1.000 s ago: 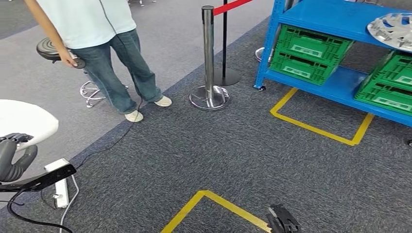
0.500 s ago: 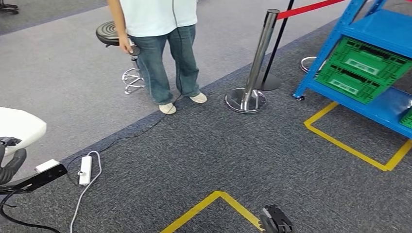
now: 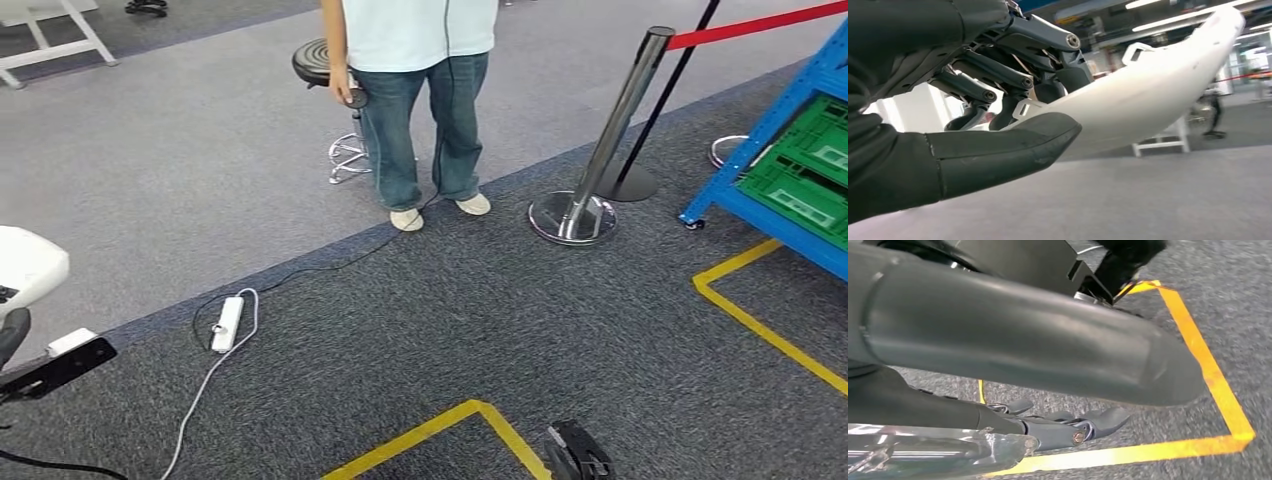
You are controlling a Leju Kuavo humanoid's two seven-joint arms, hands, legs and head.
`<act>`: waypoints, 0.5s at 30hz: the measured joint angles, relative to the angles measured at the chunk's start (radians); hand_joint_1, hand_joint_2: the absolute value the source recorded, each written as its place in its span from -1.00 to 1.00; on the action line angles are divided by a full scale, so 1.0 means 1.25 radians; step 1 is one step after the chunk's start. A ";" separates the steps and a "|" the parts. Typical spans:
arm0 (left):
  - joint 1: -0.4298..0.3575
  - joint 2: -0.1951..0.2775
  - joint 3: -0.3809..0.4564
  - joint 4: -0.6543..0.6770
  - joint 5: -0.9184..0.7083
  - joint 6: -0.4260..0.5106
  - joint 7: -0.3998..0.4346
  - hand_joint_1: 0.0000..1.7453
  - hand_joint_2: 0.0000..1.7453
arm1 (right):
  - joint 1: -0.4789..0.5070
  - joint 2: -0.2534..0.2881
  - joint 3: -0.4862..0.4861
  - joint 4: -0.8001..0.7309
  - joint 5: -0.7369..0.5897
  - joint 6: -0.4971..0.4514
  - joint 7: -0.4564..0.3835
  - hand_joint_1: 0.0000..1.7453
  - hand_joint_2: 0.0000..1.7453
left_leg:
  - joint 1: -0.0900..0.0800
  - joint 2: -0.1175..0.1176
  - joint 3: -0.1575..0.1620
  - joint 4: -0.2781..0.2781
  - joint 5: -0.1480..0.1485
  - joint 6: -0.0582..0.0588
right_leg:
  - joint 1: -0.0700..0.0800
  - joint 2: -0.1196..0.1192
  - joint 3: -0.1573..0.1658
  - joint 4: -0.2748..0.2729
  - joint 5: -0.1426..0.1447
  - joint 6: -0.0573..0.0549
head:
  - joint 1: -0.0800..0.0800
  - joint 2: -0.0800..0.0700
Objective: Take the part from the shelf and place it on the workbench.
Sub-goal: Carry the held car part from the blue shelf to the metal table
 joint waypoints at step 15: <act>0.000 -0.003 0.008 -0.002 0.003 -0.001 0.000 0.82 1.00 | -0.004 -0.001 0.000 -0.001 0.000 0.000 0.000 -1.00 -1.00 | 0.003 0.020 0.081 -0.134 0.063 0.034 | 0.005 -0.028 -0.043 0.128 -0.087 0.036 | 0.010 0.000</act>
